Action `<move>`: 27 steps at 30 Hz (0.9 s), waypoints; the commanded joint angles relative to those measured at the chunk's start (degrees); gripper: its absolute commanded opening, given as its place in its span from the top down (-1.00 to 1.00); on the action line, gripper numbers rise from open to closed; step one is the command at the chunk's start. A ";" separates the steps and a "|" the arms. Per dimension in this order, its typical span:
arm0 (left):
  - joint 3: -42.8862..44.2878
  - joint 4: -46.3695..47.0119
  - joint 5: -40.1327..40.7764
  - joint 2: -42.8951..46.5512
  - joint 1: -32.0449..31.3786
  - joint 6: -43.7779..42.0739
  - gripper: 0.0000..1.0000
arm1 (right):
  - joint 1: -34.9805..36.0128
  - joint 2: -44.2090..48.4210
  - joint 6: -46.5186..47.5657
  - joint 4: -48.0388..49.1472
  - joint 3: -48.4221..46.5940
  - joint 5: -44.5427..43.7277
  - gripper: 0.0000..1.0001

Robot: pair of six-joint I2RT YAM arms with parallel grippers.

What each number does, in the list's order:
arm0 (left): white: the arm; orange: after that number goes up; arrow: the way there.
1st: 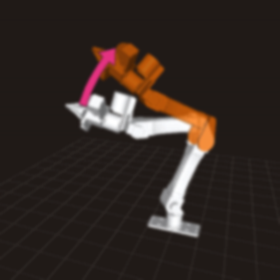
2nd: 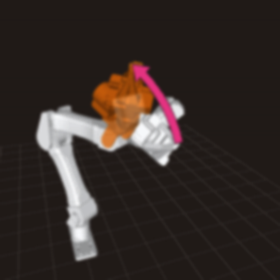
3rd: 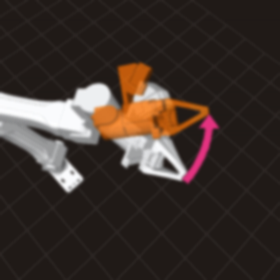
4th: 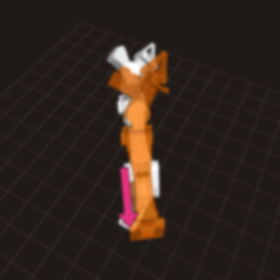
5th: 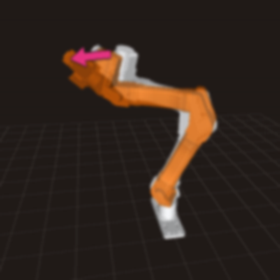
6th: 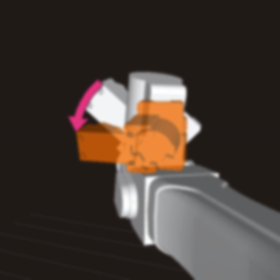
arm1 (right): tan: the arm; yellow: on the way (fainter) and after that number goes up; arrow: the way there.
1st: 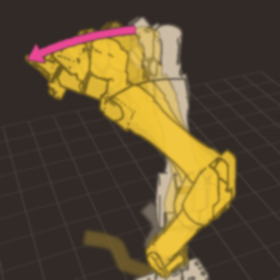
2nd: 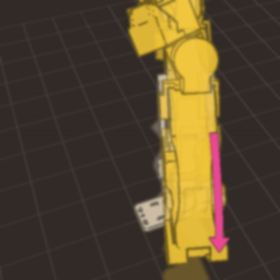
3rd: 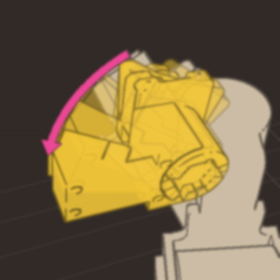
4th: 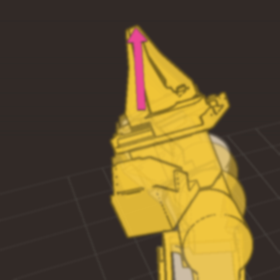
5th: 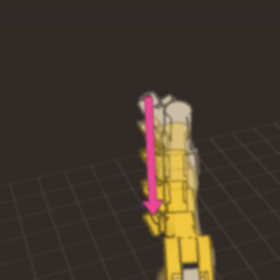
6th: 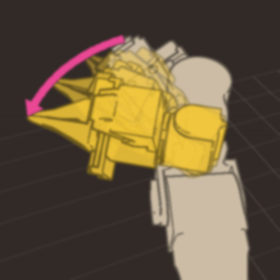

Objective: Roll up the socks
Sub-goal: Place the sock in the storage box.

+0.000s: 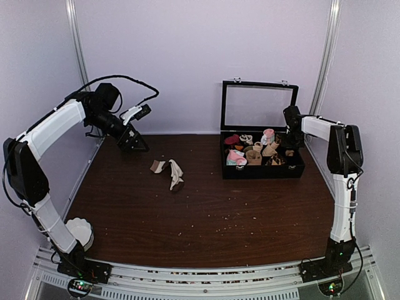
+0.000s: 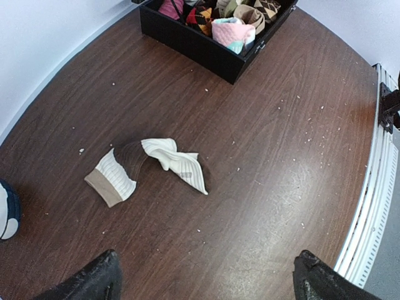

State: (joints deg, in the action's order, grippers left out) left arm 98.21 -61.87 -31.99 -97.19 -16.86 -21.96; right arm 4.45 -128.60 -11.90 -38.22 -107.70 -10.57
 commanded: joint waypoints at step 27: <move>-1.93 3.68 15.24 10.78 0.85 3.63 -0.96 | 3.70 27.01 -1.28 8.52 19.21 13.39 -0.06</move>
State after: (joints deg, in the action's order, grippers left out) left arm 98.85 -62.59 -23.16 -89.19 -16.80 -21.23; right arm 4.84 -104.77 -13.34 -30.94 -92.09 0.34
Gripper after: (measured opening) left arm 0.978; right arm 0.589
